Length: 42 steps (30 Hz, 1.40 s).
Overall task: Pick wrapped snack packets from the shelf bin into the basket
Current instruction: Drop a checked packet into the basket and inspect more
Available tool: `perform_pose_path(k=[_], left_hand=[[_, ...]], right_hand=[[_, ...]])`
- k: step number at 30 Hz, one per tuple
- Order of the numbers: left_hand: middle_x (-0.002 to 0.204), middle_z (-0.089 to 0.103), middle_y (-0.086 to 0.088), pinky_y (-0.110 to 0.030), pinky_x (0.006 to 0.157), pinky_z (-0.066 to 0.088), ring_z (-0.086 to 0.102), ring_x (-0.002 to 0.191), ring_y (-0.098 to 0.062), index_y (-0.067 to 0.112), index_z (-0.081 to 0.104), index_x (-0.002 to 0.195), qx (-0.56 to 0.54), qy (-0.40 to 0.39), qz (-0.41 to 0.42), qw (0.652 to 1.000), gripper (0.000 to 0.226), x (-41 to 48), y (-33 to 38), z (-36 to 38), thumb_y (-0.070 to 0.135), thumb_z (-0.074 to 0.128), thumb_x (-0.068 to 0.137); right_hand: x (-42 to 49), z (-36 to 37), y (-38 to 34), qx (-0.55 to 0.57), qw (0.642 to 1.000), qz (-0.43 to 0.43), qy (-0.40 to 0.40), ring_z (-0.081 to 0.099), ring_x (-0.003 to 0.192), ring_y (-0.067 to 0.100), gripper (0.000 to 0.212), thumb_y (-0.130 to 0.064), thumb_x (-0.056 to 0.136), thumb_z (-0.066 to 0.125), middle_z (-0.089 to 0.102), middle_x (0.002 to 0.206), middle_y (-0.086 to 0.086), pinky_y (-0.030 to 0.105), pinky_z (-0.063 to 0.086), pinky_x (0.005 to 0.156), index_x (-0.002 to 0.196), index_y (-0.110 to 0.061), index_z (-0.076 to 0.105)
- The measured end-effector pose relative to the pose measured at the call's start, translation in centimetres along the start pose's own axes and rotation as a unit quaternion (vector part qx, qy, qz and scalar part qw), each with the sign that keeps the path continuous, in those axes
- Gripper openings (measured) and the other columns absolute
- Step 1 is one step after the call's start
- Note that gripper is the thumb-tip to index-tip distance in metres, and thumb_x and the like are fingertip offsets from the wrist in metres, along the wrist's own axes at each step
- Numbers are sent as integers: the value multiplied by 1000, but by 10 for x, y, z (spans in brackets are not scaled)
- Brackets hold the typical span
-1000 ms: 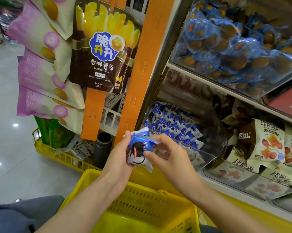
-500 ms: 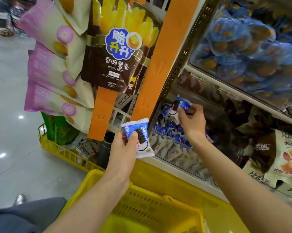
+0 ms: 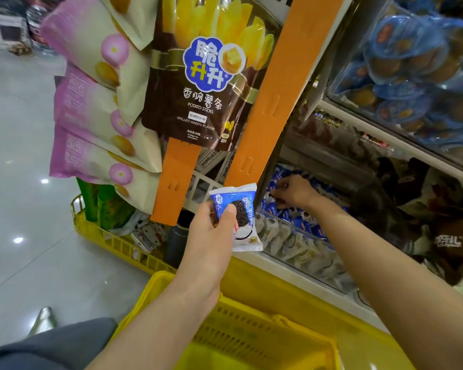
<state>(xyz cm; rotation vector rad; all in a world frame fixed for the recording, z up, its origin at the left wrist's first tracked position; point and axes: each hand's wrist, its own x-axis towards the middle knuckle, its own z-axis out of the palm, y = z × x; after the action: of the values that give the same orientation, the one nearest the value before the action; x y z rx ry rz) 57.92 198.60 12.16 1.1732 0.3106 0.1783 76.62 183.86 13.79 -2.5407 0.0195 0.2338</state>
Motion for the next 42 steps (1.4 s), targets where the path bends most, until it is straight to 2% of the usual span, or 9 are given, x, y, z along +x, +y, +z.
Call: perform_pose_path(k=[4,7,11,16,20,29,32,37,42], left_hand=[[96,63,5,-4,49,43,60,83,-2,23,54,110,-2,-13,-8,1000,16,0,1,2,27,48,95],[100,64,3,-10,60,47,61,91,-5,24,55,107,1,-21,-16,1000,13,0,-1,3,25,48,96],[106,62,0,-19,70,46,59,97,-9,21,51,115,22,-37,-35,998,19,-2,-8,6,23,46,97],[113,61,2,-11,59,43,56,95,-1,23,48,122,103,-108,-45,988,24,-16,-22,12,22,44,98],[102,60,3,-12,62,44,57,90,-3,25,47,125,163,-170,-47,971,28,-28,-38,18,19,45,97],[96,70,-1,-13,68,50,66,89,-3,14,61,101,159,-178,-39,970,21,-37,-62,26,30,50,94],[80,65,-6,-10,52,45,64,68,1,3,57,92,173,-155,-21,972,23,-38,-67,29,24,49,94],[83,63,-11,-12,52,45,63,68,-3,3,56,91,194,-161,-54,966,23,-35,-74,32,24,47,96],[94,72,-5,-30,78,52,68,89,-14,16,63,100,147,-193,-136,961,18,-33,-73,31,28,52,92]], right_hand=[[-6,1,0,4,1000,-11,24,60,67,16,36,-11,92,56,60,75,6,28,55,62,125,0,50],[-22,-1,1,-53,987,-87,122,61,99,24,34,-19,94,52,64,108,10,30,49,81,126,-7,51],[-74,-3,0,64,955,-202,208,60,75,11,14,-29,96,47,65,89,-5,28,48,65,101,-23,59],[-155,14,20,139,958,-231,98,59,77,4,11,-37,92,50,67,87,-10,15,47,65,95,-37,60],[-180,32,45,197,964,-172,44,64,83,26,11,-16,87,62,70,91,8,40,53,78,96,-19,66],[-186,46,80,353,931,-89,12,59,66,6,6,-9,83,66,68,74,15,20,50,58,80,-4,65],[-190,55,85,306,945,-107,48,56,68,11,11,-15,84,66,65,73,14,36,51,63,80,-5,64],[-196,50,91,-59,931,-300,200,60,76,13,13,-26,84,62,65,79,-4,23,44,63,85,-14,66],[-193,50,94,40,957,-244,154,54,68,0,7,-25,88,62,61,76,-11,14,42,61,87,-18,64]])
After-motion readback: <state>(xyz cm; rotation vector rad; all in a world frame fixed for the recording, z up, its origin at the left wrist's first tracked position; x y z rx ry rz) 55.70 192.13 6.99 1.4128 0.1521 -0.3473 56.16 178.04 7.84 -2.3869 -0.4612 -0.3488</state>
